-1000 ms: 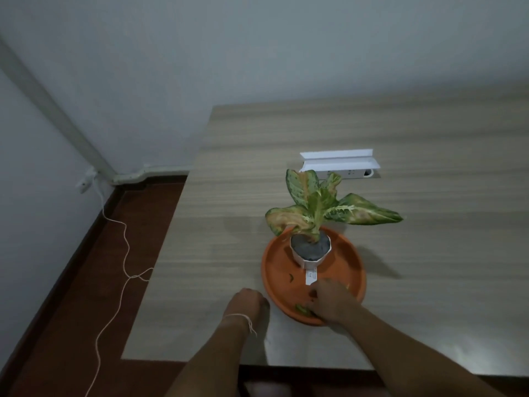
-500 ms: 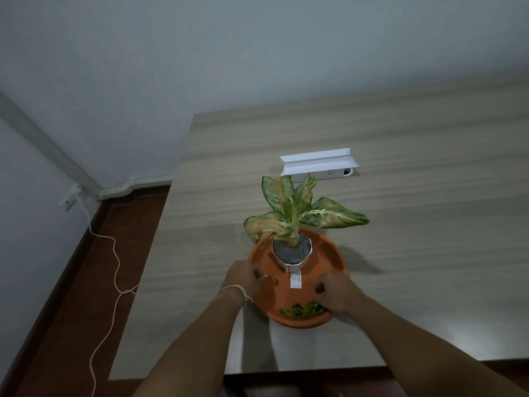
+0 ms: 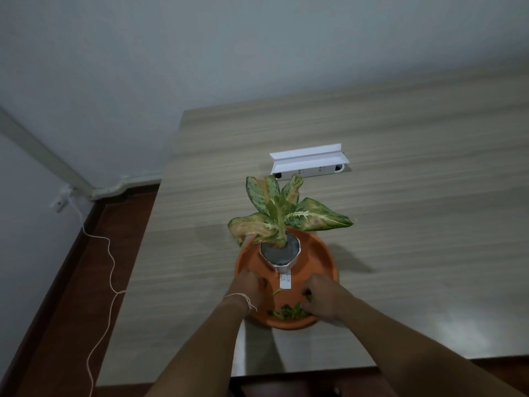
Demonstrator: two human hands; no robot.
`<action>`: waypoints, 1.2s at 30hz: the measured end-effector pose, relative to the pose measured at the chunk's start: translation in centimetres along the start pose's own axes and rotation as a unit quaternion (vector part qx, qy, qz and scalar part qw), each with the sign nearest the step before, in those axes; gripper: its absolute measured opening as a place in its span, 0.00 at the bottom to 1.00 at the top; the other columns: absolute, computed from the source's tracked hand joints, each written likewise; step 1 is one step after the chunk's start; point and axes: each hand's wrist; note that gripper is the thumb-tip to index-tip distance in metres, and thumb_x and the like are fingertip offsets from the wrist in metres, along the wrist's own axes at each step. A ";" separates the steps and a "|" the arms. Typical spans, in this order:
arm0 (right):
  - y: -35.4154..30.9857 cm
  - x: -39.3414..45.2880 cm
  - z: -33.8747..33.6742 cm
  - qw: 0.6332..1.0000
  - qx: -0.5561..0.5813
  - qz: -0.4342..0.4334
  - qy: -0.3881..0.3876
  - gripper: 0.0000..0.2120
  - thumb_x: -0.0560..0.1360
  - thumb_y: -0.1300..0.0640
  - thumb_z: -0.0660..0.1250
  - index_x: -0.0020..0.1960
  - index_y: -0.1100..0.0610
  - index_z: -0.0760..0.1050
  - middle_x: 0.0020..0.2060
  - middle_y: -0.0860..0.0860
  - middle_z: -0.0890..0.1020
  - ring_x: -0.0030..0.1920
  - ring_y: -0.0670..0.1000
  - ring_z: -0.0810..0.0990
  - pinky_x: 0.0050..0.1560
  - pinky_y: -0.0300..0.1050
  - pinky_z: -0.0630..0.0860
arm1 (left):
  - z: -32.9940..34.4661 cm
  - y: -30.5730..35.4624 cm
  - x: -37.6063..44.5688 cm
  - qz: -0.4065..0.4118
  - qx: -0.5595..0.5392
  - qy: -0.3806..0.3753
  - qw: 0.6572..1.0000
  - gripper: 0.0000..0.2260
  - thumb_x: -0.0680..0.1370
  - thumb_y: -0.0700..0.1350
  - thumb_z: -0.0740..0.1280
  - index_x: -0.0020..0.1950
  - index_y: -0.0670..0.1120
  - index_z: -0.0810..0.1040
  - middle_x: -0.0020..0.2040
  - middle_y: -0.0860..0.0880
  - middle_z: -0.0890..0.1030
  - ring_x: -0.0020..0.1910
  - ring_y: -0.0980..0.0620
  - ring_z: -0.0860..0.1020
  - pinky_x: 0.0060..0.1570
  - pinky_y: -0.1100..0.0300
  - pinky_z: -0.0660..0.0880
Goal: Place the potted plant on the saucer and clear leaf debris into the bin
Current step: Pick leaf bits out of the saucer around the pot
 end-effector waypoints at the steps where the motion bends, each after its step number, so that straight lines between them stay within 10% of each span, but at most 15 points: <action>1: 0.0 0.0 0.0 1.000 -0.002 0.000 0.009 0.12 0.65 0.51 0.69 0.29 0.57 0.70 0.28 0.50 0.75 0.32 0.50 0.77 0.34 0.48 0.76 | 0.2 -0.1 0.2 0.001 0.011 -0.004 1.000 0.09 0.72 0.46 0.65 0.41 0.42 0.82 0.44 0.42 0.84 0.46 0.42 0.81 0.46 0.58 0.77; 10: 0.2 -0.2 0.1 0.999 -0.033 -0.006 -0.020 0.12 0.64 0.46 0.68 0.33 0.50 0.67 0.39 0.49 0.70 0.47 0.55 0.75 0.44 0.47 0.73 | 1.5 1.0 -0.2 0.077 0.079 -0.067 0.992 0.21 0.71 0.51 0.66 0.63 0.48 0.72 0.60 0.41 0.77 0.59 0.41 0.75 0.60 0.51 0.75; 21: -1.9 0.3 0.6 0.983 -0.174 -0.045 -0.048 0.13 0.71 0.48 0.69 0.52 0.54 0.78 0.52 0.56 0.77 0.53 0.58 0.75 0.55 0.54 0.75 | 1.9 2.0 0.0 0.167 0.182 -0.156 0.956 0.08 0.71 0.48 0.64 0.43 0.46 0.80 0.43 0.43 0.81 0.43 0.43 0.77 0.47 0.49 0.78; 36: -3.3 2.0 1.5 0.994 -0.074 -0.022 -0.081 0.09 0.75 0.57 0.66 0.51 0.57 0.83 0.50 0.57 0.84 0.51 0.58 0.81 0.51 0.49 0.77 | 3.5 1.1 0.1 0.098 0.072 -0.107 0.987 0.09 0.73 0.42 0.67 0.50 0.44 0.83 0.51 0.41 0.83 0.51 0.41 0.80 0.51 0.56 0.74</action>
Point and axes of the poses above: each hand's wrist, its own x-axis towards the middle knuckle, its own z-axis out of the palm, y = z × x
